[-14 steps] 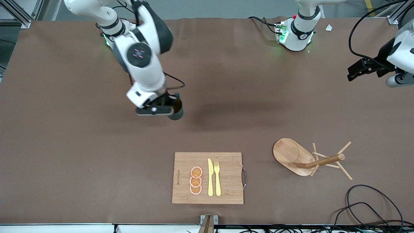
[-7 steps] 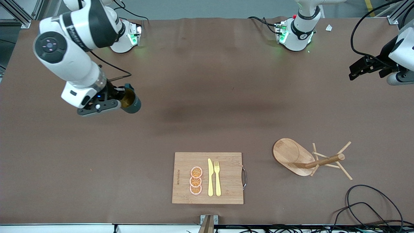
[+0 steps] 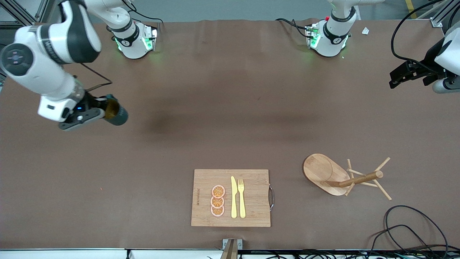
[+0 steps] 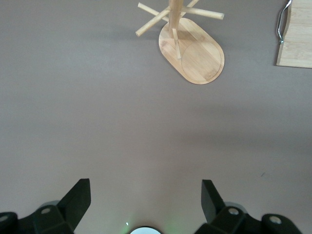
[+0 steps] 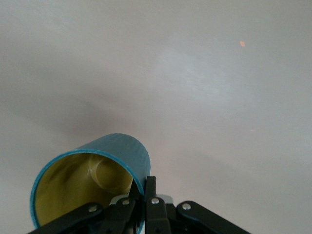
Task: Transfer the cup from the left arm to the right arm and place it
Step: 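Lift the mug with the right gripper and carry it sideways, then lower the held mug onto the table with the right gripper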
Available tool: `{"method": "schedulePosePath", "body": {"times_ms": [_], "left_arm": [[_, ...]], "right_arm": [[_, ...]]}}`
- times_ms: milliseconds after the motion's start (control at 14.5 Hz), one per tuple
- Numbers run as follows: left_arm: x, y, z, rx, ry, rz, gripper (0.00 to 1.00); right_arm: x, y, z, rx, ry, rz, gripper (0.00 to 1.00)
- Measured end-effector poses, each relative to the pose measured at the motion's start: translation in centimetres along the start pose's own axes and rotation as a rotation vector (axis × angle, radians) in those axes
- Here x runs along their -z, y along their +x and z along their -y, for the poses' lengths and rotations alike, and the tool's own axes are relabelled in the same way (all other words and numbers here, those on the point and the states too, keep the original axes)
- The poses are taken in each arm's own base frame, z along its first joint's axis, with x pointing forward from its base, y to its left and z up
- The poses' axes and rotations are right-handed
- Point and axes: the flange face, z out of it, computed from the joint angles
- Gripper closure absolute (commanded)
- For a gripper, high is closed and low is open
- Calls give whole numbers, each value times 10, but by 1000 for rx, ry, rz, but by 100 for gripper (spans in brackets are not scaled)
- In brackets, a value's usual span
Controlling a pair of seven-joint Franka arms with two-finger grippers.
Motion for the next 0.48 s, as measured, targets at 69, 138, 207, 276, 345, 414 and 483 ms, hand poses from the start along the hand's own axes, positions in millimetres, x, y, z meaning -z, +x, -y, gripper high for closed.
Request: {"method": "schedulePosePath", "body": {"times_ms": [69,138,207,276,345,414,483], "left_arm": [[0,-1,0,-1,0,3,0],[1,-1,0,-1,1,6,0],[2,-2,-1,-2,1,6,0],[2,-2,-1,-2,1,6,0],[3,-2,-1,-2,1,5,0],[3,-2,-1,-2,1,5,0],[3,-2,0,-1,1,5,0]], "right_arm": [[-6,-15,-29,29,-4,-12,100],[-13,-30,-53,53,-9,-24,100],[-21,-44,-71,76,-15,-35,100],[-29,-53,-82,101,-23,-44,100],[-36,-58,-87,130,-30,-52,100],[-42,-61,-89,166,-34,-57,100],[-46,-62,-88,210,-37,-57,100]]}}
